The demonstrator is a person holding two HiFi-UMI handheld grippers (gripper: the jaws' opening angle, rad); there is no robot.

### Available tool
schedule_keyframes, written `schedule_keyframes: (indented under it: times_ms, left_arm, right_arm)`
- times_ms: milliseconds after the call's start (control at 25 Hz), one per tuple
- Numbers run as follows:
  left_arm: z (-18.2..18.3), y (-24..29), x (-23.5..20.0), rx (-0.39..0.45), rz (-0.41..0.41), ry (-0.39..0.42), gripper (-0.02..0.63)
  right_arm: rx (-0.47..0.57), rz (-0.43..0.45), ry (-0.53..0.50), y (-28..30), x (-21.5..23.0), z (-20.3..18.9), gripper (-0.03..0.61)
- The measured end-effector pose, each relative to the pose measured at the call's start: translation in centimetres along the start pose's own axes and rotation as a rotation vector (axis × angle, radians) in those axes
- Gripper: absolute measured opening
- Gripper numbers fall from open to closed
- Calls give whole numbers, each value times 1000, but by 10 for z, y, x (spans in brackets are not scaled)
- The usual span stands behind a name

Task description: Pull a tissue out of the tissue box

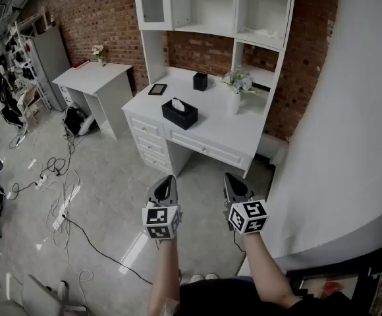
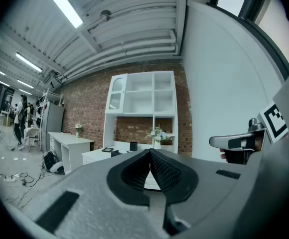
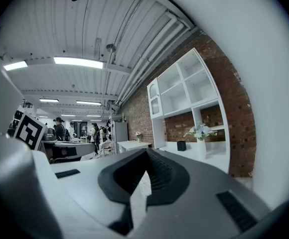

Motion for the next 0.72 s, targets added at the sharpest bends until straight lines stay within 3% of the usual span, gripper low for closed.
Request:
schedule_keyframes:
  times_ms: [720]
  left_arm:
    - [-10,5,7,-20,-26,-10,9]
  right_arm:
    - [4,-7,20,-5,2,0,-3]
Point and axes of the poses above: the fingertips, and each gripper's own axes: y forward along the fingers, x to its right, z out of its top, the point moved 6 cm from there along -y, backward along the fingers, and after that the axes turned 8 degrees about -y, right-handed, at the moved point
